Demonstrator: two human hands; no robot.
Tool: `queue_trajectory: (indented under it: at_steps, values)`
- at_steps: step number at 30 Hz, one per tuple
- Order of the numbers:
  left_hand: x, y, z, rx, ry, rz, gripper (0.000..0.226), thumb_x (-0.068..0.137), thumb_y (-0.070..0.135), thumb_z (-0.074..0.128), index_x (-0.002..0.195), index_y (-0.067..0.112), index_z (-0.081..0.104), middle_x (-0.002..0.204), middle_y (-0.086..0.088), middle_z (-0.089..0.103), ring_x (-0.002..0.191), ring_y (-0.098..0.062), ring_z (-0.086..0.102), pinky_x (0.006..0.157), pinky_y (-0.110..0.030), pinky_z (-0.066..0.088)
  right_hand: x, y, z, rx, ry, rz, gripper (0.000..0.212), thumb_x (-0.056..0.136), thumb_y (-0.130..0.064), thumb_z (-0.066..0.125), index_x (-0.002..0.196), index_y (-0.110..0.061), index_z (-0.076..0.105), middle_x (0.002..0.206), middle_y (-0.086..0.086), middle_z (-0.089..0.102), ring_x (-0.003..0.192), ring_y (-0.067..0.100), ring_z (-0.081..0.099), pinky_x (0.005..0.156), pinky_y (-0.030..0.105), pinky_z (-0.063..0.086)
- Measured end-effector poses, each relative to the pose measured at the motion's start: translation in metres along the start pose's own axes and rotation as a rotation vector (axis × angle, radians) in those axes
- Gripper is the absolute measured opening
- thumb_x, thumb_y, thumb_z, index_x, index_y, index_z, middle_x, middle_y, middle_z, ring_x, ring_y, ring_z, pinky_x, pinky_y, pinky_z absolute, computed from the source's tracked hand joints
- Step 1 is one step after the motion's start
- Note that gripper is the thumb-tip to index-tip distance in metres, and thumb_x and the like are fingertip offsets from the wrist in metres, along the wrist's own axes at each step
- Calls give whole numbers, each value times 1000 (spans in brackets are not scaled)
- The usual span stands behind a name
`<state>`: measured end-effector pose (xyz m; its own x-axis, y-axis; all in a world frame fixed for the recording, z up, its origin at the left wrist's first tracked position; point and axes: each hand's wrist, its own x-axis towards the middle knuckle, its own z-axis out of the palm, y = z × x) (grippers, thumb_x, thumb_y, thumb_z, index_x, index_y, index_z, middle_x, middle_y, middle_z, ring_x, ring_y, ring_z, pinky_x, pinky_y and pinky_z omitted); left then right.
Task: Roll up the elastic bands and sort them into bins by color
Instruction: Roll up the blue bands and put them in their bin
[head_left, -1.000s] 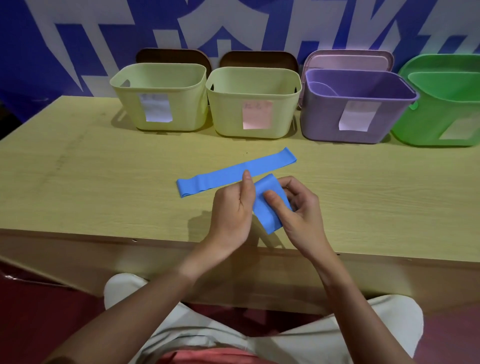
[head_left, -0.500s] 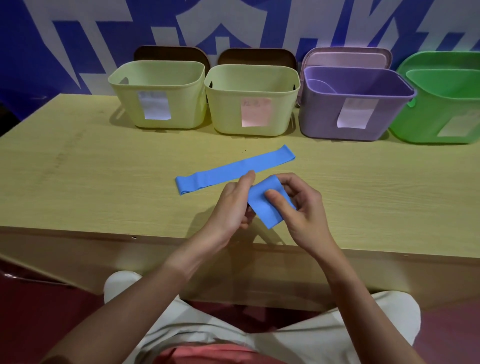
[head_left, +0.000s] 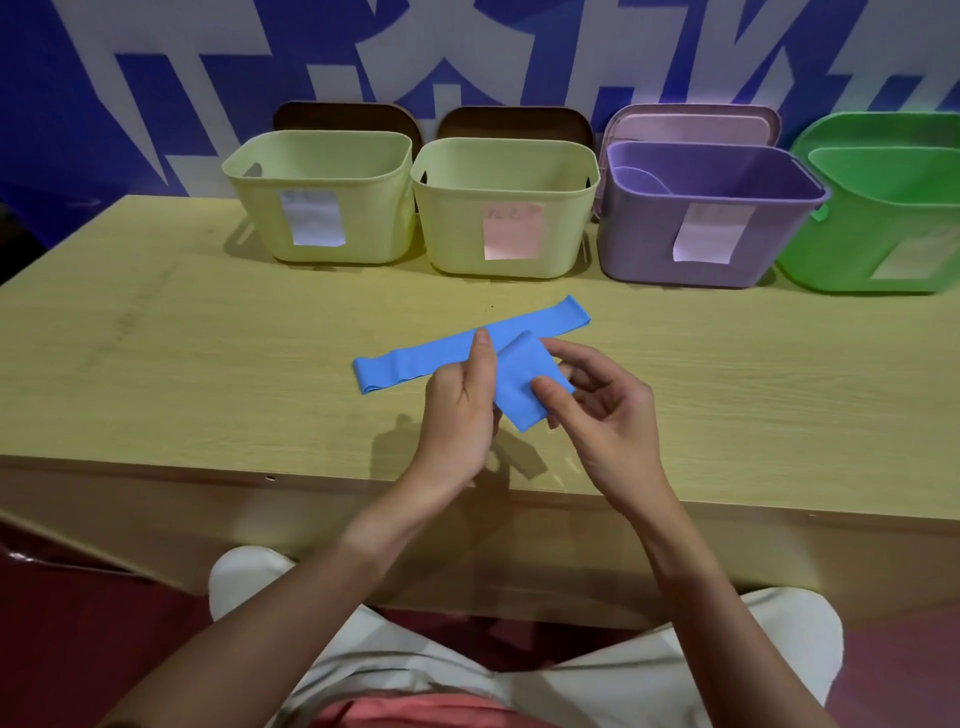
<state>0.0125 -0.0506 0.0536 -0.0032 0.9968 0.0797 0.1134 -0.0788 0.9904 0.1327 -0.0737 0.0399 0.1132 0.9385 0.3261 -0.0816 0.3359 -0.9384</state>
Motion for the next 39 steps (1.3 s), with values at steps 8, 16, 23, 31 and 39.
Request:
queue_trajectory:
  at_steps: [8,16,23,31,39]
  values:
    - [-2,16,-7,-183,-320,-258,63,102,35,30,40,25,29,40,8,19,37,-9,13,43,-19,12,3,-12,-5,-80,-55,-53,27,84,-7,65,110,-15,63,70,20,48,60,10,48,60,18,47]
    - [0,6,-14,168,-229,133,51,103,41,30,61,12,36,47,11,31,45,-8,29,47,-23,26,1,-9,-5,-81,22,2,13,84,-4,68,95,-9,66,63,-8,58,57,4,56,59,17,49]
    - [-4,-8,-18,386,-161,366,42,99,37,25,60,31,36,50,8,37,49,-9,39,53,-28,31,4,-5,0,-61,30,68,14,85,-2,66,96,6,63,63,-10,65,54,3,58,57,14,46]
    - [3,5,-22,70,-329,81,50,105,29,23,58,13,28,42,12,23,38,-7,18,40,-18,18,13,-25,-14,-68,-146,143,39,73,-22,71,99,6,63,74,10,59,57,10,54,63,19,46]
    - [15,16,-30,-193,-564,-318,49,101,45,27,59,18,25,48,6,16,40,-10,11,39,-20,12,35,-37,-16,-89,-244,61,20,80,-2,70,100,-3,68,89,-1,69,65,9,55,63,20,46]
